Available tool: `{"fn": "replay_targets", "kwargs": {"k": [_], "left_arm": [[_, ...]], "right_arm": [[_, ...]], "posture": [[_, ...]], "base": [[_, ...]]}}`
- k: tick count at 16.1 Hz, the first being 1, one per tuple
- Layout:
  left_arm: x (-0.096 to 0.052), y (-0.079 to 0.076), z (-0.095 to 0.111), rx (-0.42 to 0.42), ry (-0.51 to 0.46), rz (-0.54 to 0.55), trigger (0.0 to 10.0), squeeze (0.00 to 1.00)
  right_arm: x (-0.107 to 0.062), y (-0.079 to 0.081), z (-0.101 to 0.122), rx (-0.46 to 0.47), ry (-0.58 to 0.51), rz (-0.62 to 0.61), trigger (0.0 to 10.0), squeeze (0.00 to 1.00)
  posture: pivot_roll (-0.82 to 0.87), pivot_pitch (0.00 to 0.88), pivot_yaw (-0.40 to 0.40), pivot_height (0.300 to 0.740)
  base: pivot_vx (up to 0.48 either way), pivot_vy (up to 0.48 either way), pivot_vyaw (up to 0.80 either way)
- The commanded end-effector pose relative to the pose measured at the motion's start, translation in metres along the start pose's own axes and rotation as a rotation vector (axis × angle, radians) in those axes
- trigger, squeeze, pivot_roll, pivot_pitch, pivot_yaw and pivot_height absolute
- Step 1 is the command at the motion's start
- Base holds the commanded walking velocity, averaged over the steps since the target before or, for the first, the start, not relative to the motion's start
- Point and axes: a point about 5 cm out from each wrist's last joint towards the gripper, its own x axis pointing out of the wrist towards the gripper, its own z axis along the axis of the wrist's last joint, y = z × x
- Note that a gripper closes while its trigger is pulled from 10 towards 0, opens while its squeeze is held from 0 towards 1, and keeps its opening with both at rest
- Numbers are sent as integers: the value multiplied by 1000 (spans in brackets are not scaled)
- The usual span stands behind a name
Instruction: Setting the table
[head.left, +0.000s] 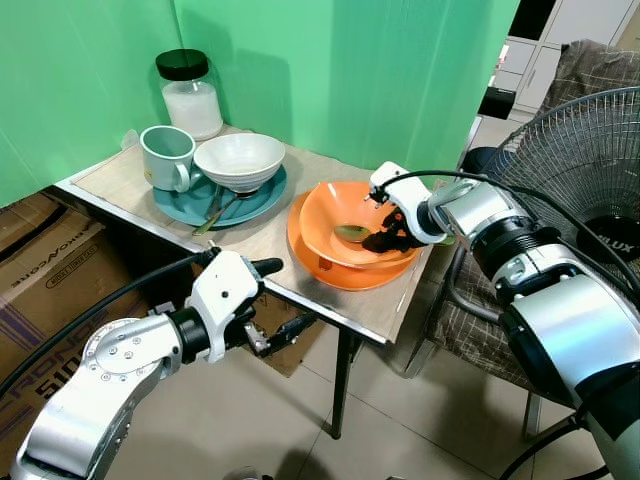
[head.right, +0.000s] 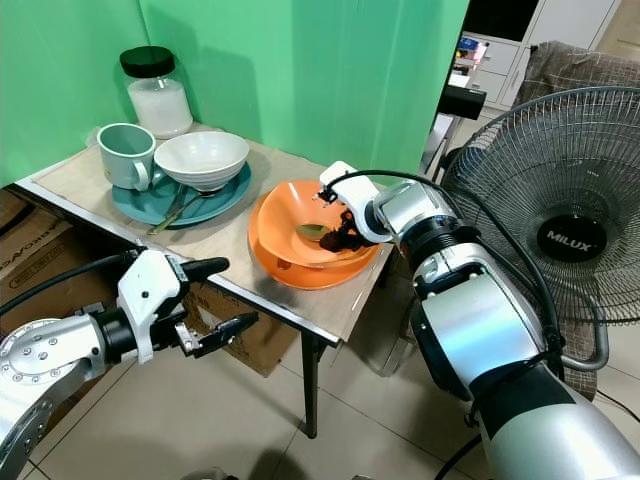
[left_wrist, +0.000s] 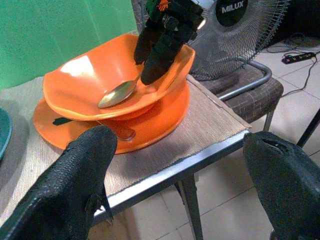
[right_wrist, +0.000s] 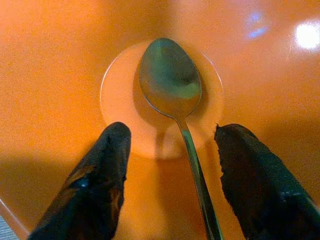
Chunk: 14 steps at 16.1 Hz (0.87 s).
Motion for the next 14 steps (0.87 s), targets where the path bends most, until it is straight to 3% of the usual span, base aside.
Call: {"fn": "replay_targets", "kwargs": {"k": [1,14], "left_arm": [[2,-2,1,-3,2,-19,10000,0],[3,-5,0,-4,7,-29,10000,0]], "right_arm": [[-3,-2,4,-4,12,-18,0,0],[2,3,2,-39,59,-6,0,0]], "posture": [[73,0,-21,740],[68,0,-24,740]], "base": [[0,0,0],[0,0,0]]}}
